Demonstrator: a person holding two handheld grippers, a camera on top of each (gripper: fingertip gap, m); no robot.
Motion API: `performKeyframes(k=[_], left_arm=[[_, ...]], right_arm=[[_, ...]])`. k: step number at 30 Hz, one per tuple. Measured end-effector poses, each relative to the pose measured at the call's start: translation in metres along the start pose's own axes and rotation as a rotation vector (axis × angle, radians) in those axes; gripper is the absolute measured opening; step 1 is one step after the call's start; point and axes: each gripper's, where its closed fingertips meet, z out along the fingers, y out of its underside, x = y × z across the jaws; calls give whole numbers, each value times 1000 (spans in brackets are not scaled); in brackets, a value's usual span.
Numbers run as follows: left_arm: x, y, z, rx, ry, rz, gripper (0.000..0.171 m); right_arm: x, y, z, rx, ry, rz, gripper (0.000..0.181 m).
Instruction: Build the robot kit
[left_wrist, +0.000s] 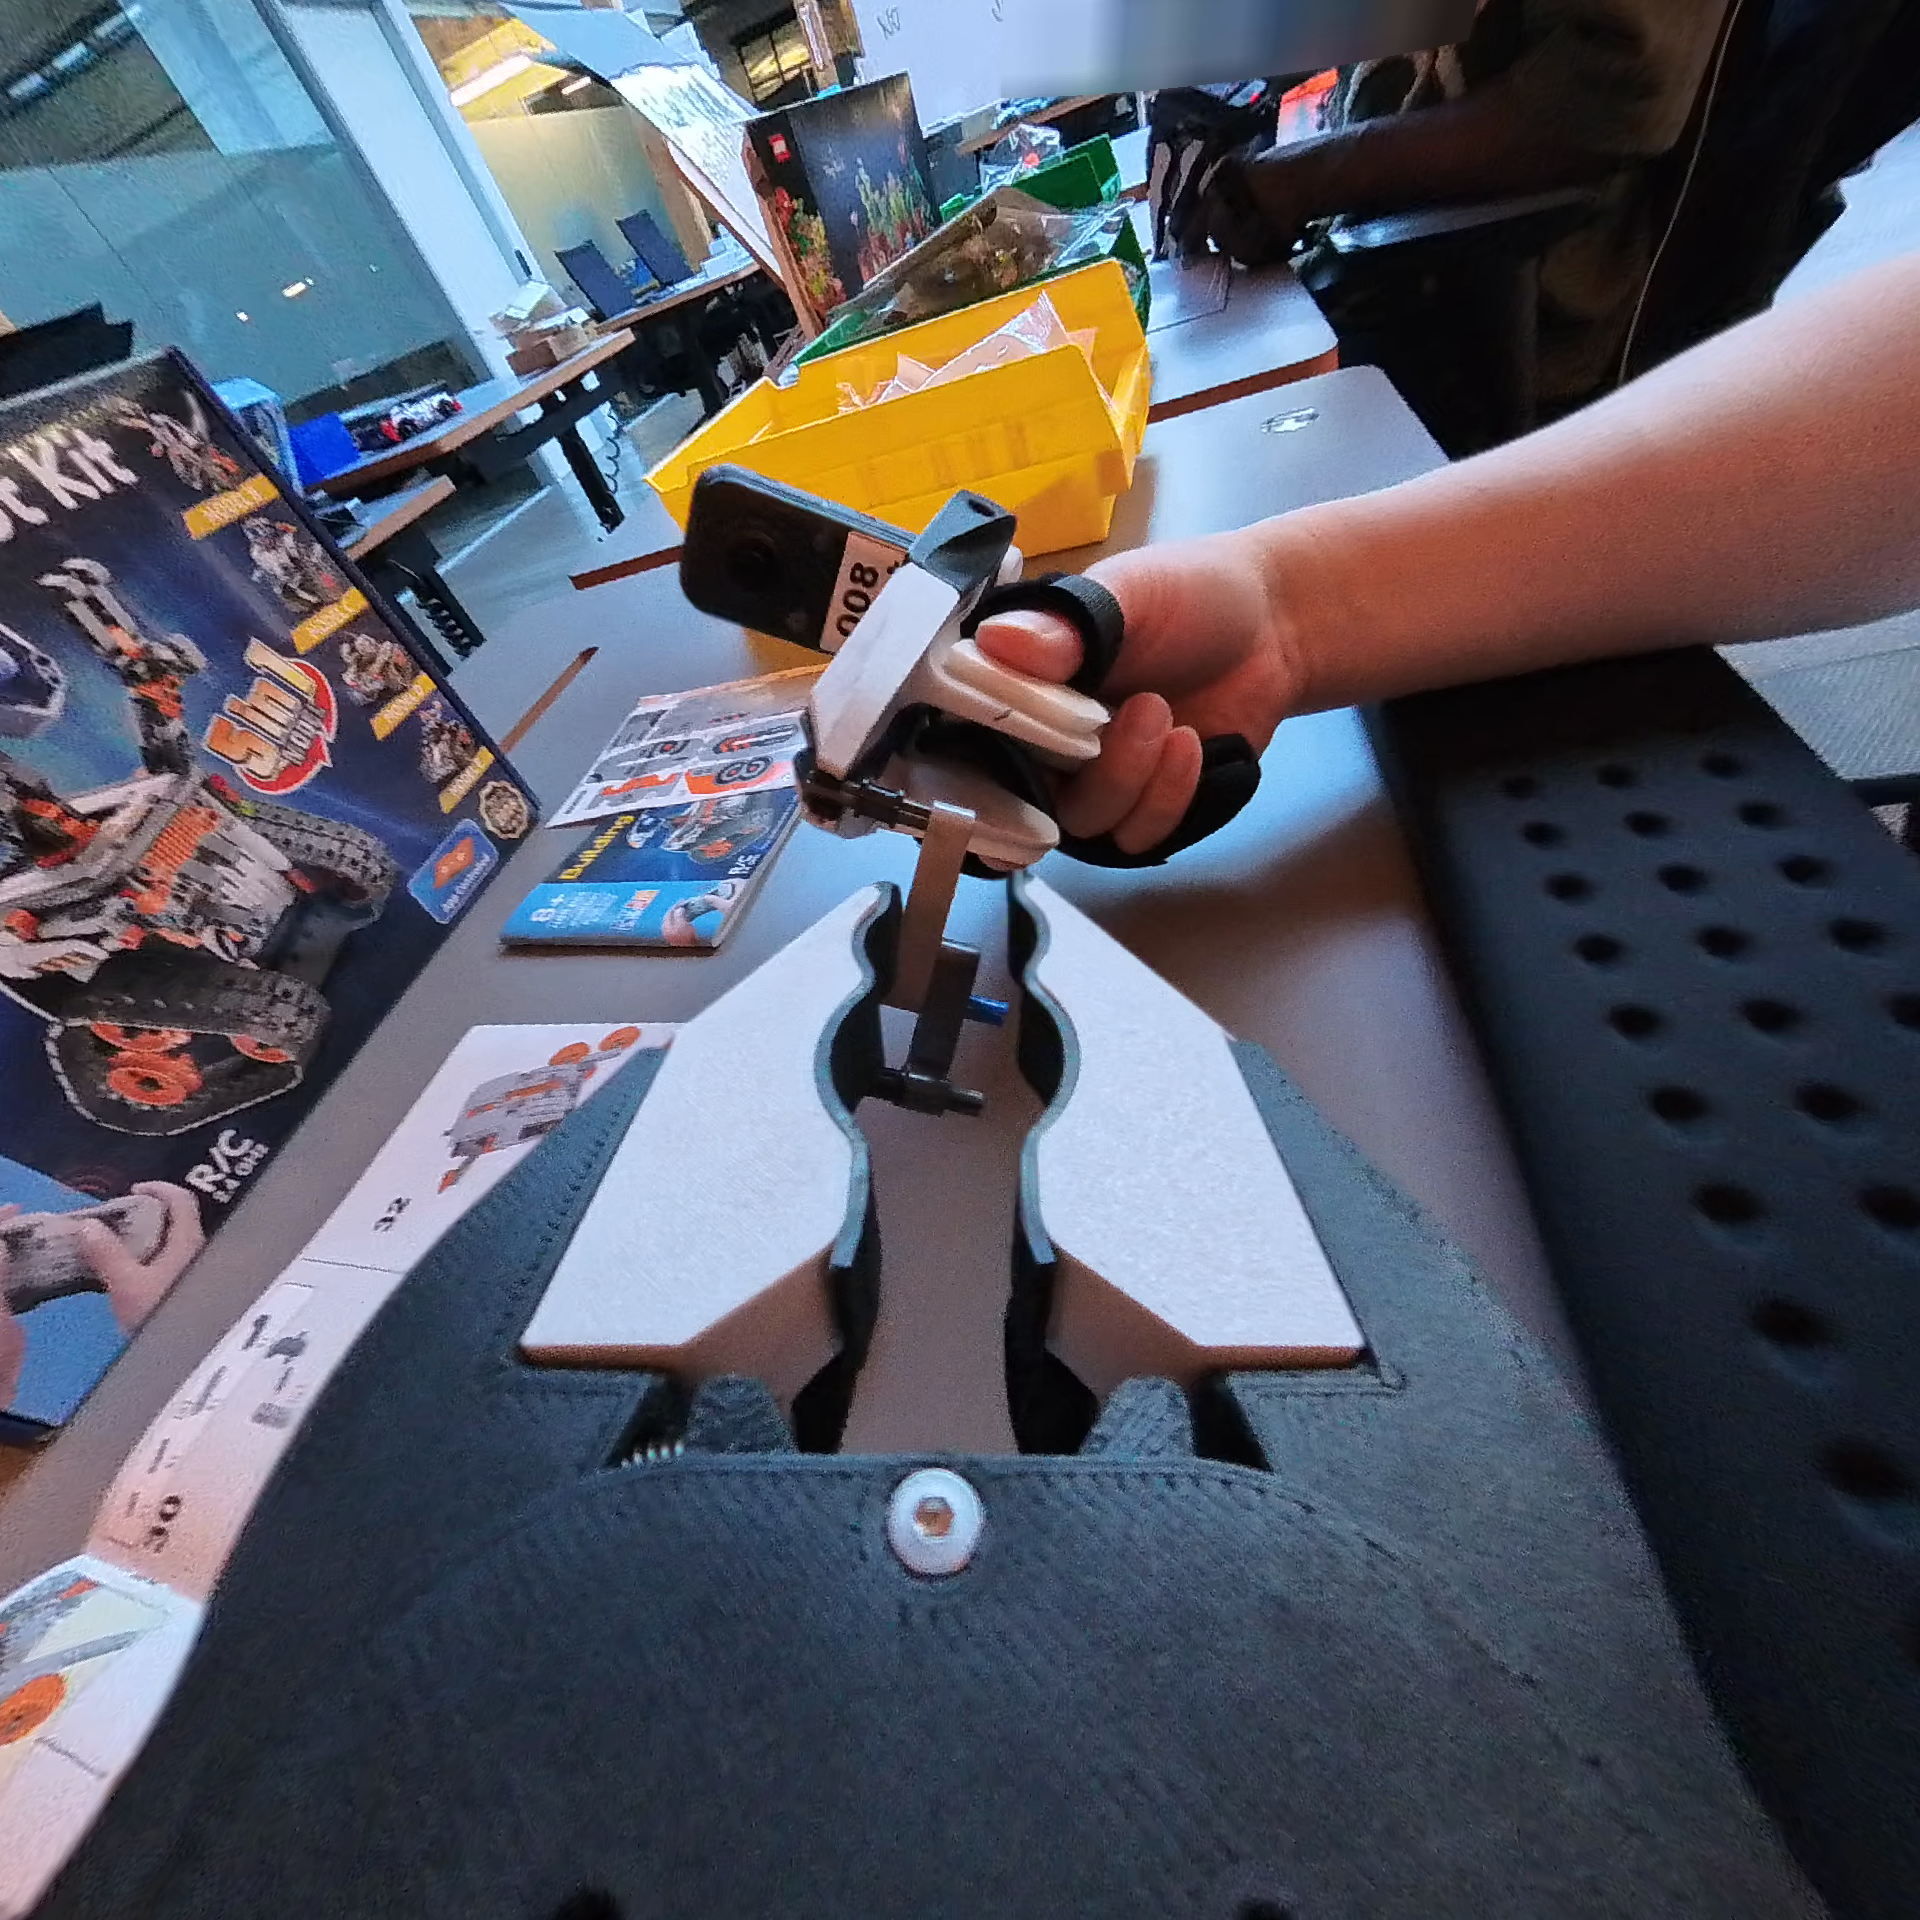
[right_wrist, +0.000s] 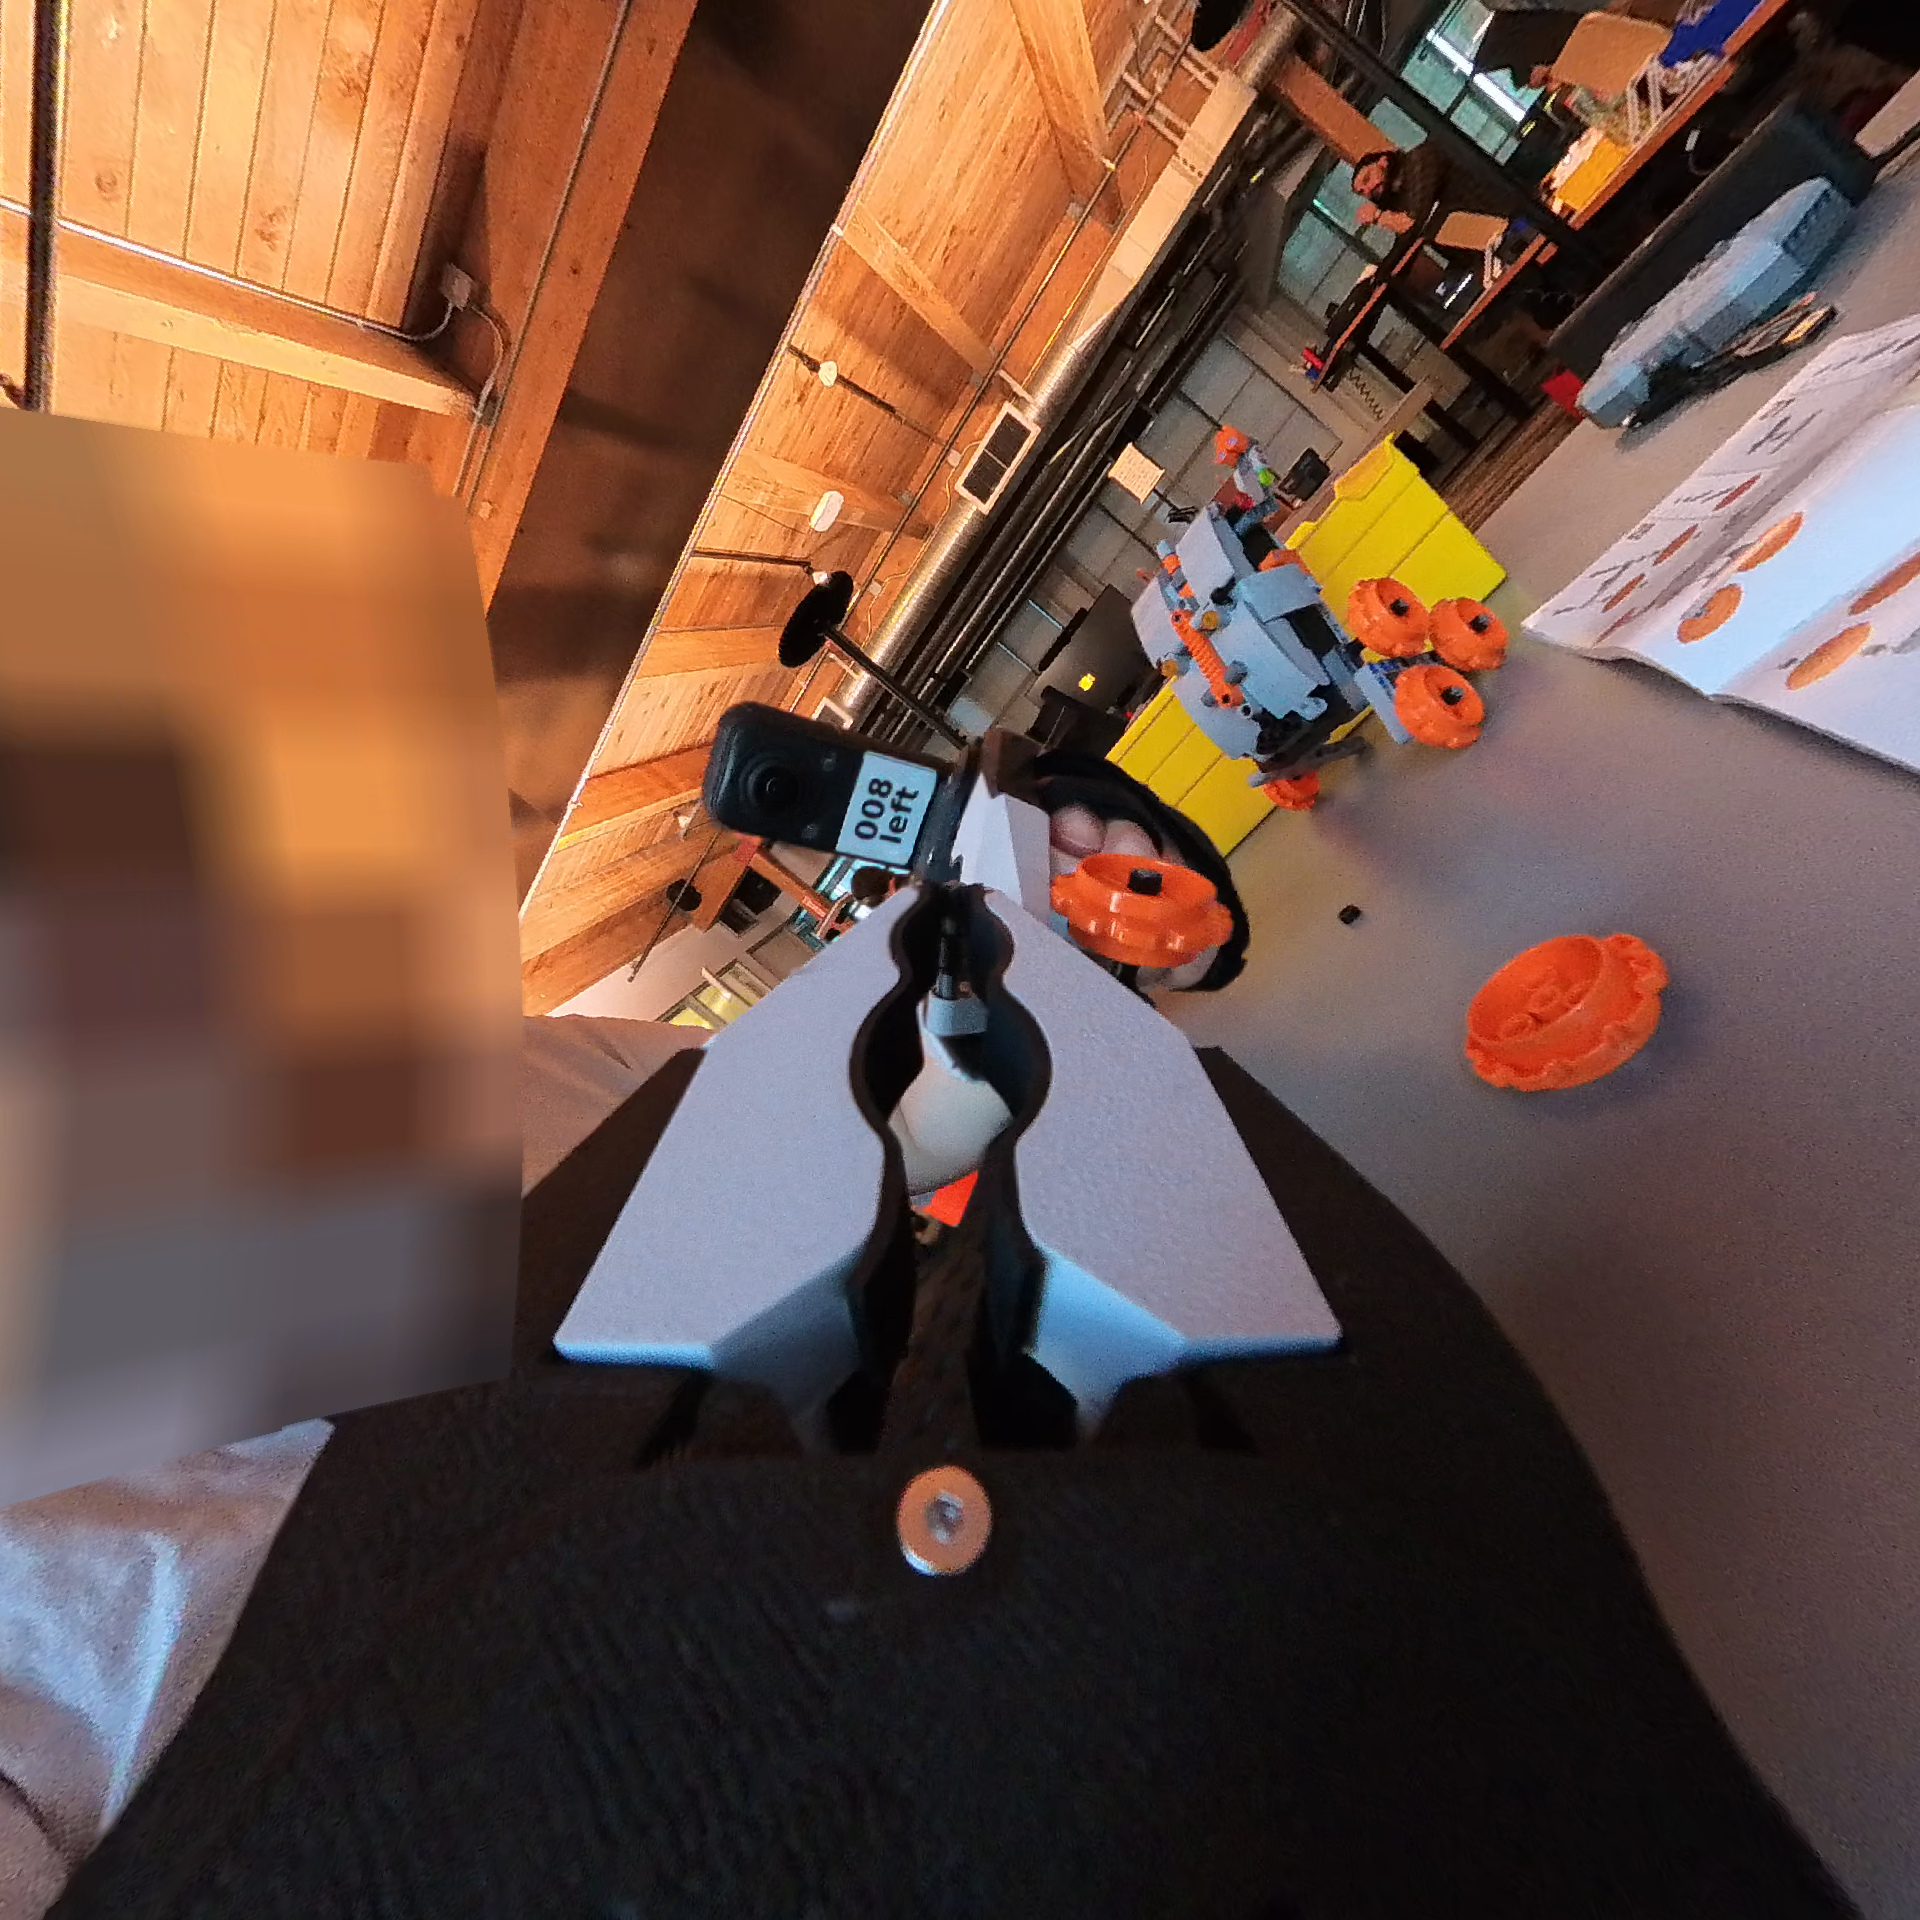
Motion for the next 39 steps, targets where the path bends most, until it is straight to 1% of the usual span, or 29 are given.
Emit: performKeyframes(k=[1,4,6,8,11,15,18,21,24,28,31,34,36,39], left_arm=[[1,0,1,-3,5,-12,20],[-5,1,3,-9,-38,-11,14],[-7,-3,3,11,-66,-6,9],[-9,-6,3,19,-84,-5,12],[-7,-3,6,4,-78,-37,19],[-10,2,9,-16,-91,-54,14],[-12,2,10,-13,-103,-56,16],[-11,2,11,-6,-98,-50,16],[-11,3,12,4,-85,-74,11],[-12,0,9,28,-62,-100,9],[-13,-2,6,11,-83,-30,8],[-10,2,6,-43,-108,74,7],[-11,7,7,-90,-126,141,7],[-12,11,6,-123,-140,183,7]], right_arm=[[1,-1,0,3,9,-8,3],[2,-1,-1,6,20,-18,3],[1,-4,-1,18,18,-26,3],[3,-6,-2,32,41,-45,3],[7,-8,-4,43,61,-47,2],[9,-5,-2,32,70,-40,2],[8,-7,-1,45,65,-39,2],[8,-7,-2,45,63,-34,2],[10,-4,0,33,66,-28,3],[9,-6,-1,47,60,-21,3],[9,-8,-2,53,52,-6,3],[11,-2,0,23,56,21,4],[12,0,1,19,49,49,8],[19,1,0,18,75,80,4]])
